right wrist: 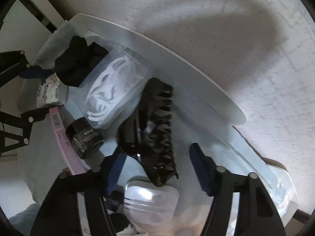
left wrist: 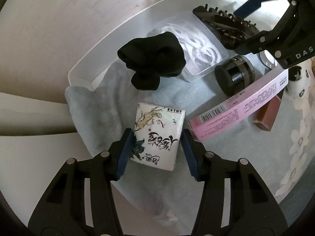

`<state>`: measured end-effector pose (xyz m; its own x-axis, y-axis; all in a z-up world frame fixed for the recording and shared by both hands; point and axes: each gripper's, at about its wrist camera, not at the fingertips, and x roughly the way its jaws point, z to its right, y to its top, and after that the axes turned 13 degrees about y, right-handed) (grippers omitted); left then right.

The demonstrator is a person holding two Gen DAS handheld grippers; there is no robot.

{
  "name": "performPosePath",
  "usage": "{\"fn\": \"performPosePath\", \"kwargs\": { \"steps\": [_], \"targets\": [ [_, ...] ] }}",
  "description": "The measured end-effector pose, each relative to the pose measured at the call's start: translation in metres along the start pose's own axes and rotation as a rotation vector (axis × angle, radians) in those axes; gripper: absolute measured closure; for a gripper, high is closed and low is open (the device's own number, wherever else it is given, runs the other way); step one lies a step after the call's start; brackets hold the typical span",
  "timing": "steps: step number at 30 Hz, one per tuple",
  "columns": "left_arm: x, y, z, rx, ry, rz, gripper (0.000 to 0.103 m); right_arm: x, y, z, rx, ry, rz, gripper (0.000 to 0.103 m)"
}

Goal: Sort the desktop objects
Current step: 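Grasp the tissue pack with the left tool while the right tool grasps the black hair clip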

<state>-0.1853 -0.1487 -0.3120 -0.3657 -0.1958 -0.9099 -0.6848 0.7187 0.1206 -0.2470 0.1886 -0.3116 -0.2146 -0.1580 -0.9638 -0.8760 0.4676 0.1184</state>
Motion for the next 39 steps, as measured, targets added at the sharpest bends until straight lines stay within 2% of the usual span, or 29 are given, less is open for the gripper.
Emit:
{"fn": "performPosePath", "kwargs": {
  "steps": [1,4,7,15,24,26,28,33,34,35,36,38,39],
  "targets": [
    [-0.001,-0.001,0.000,-0.002,0.001,0.004,0.057,0.000,0.000,-0.001,-0.005,-0.006,0.002,0.055],
    [-0.002,-0.002,-0.003,-0.021,-0.006,0.005,0.059,-0.004,0.000,-0.004,0.011,0.013,0.002,0.071],
    [-0.005,-0.005,-0.011,-0.067,-0.033,-0.007,0.060,-0.008,-0.002,-0.003,0.038,0.034,0.006,0.071],
    [-0.031,-0.013,-0.023,-0.124,-0.021,0.016,0.060,-0.030,-0.014,-0.004,0.078,0.083,0.039,0.072],
    [-0.069,-0.010,-0.045,-0.202,0.002,0.053,0.060,-0.064,-0.023,-0.016,0.064,0.075,0.083,0.074],
    [-0.080,-0.008,-0.047,-0.209,0.014,0.066,0.060,-0.071,-0.026,-0.019,0.060,0.080,0.089,0.080],
    [-0.094,-0.007,-0.047,-0.215,0.021,0.082,0.060,-0.076,-0.029,-0.021,0.057,0.082,0.089,0.094],
    [-0.102,-0.003,-0.067,-0.217,0.021,0.115,0.060,-0.079,-0.051,-0.017,0.054,0.081,0.085,0.094],
    [-0.107,-0.005,-0.057,-0.222,0.018,0.117,0.060,-0.079,-0.052,-0.017,0.055,0.085,0.078,0.094],
    [-0.111,-0.006,-0.049,-0.227,0.018,0.121,0.060,-0.079,-0.040,-0.006,0.049,0.086,0.073,0.094],
    [-0.112,0.004,-0.032,-0.232,0.014,0.123,0.060,-0.083,-0.043,-0.005,0.032,0.075,0.095,0.094],
    [-0.106,0.002,-0.024,-0.244,0.001,0.119,0.060,-0.082,-0.046,-0.006,0.006,0.054,0.100,0.087],
    [-0.103,-0.001,-0.023,-0.248,-0.003,0.116,0.060,-0.077,-0.041,-0.008,-0.006,0.032,0.094,0.079]
  ]
}}
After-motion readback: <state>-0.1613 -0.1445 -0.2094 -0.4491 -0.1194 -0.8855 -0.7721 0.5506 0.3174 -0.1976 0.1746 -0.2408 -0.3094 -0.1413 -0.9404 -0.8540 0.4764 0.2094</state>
